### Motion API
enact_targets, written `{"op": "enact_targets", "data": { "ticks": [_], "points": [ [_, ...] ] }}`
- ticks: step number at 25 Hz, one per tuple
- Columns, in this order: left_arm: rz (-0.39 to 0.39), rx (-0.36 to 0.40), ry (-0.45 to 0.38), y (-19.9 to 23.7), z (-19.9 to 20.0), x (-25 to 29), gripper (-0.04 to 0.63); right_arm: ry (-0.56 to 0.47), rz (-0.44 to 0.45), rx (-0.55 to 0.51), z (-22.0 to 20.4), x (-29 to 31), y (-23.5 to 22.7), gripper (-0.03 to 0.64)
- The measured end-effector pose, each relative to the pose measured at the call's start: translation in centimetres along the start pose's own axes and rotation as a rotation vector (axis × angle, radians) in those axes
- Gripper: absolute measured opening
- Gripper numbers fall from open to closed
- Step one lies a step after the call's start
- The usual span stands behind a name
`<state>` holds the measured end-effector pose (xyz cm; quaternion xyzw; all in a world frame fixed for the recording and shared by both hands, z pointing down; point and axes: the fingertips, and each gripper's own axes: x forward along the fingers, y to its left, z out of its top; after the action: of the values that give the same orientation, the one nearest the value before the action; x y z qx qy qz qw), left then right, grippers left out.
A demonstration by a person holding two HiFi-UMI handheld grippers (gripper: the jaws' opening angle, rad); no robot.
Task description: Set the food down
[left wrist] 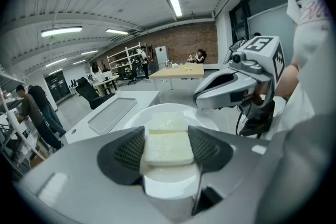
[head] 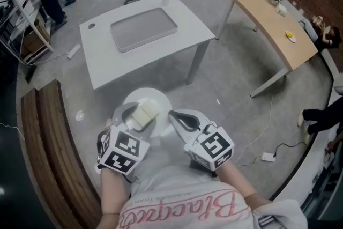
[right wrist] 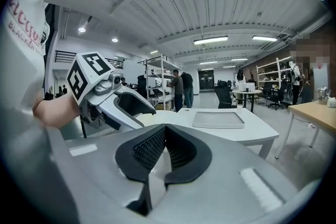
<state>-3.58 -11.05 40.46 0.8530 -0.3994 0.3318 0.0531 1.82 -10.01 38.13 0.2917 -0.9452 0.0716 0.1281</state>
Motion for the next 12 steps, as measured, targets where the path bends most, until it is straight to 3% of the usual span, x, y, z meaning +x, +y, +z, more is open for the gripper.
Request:
{"op": "enact_targets", "data": {
  "ticks": [12],
  "points": [
    [-0.035,0.053,-0.016,9.1,2.0,4.2,0.261,-0.020,-0.056,-0.015,3.5,7.8,-5.4,0.002]
  ]
}}
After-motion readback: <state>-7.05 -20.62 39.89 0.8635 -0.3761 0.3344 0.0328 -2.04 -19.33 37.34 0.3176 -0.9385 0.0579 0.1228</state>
